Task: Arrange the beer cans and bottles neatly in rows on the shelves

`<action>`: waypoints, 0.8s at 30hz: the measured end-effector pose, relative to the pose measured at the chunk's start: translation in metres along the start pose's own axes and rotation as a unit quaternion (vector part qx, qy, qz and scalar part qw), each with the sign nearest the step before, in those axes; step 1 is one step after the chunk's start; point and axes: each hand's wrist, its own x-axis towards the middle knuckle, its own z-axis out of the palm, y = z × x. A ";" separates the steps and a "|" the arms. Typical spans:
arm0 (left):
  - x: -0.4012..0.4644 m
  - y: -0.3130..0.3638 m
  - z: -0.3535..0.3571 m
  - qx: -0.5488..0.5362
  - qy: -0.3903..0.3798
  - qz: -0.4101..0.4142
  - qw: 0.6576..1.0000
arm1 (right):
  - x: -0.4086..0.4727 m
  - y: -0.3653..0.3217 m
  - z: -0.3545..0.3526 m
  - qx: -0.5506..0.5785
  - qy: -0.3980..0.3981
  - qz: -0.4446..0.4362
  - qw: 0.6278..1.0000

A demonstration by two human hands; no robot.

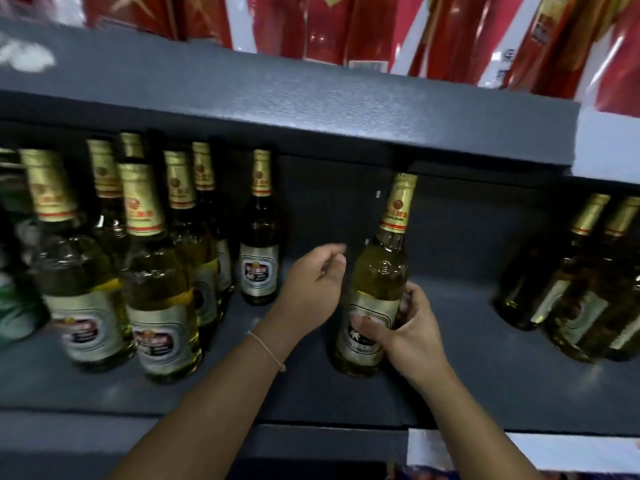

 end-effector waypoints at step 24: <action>-0.027 -0.013 -0.097 0.097 0.035 -0.085 0.991 | 0.021 0.005 0.139 0.030 -0.132 -0.060 0.989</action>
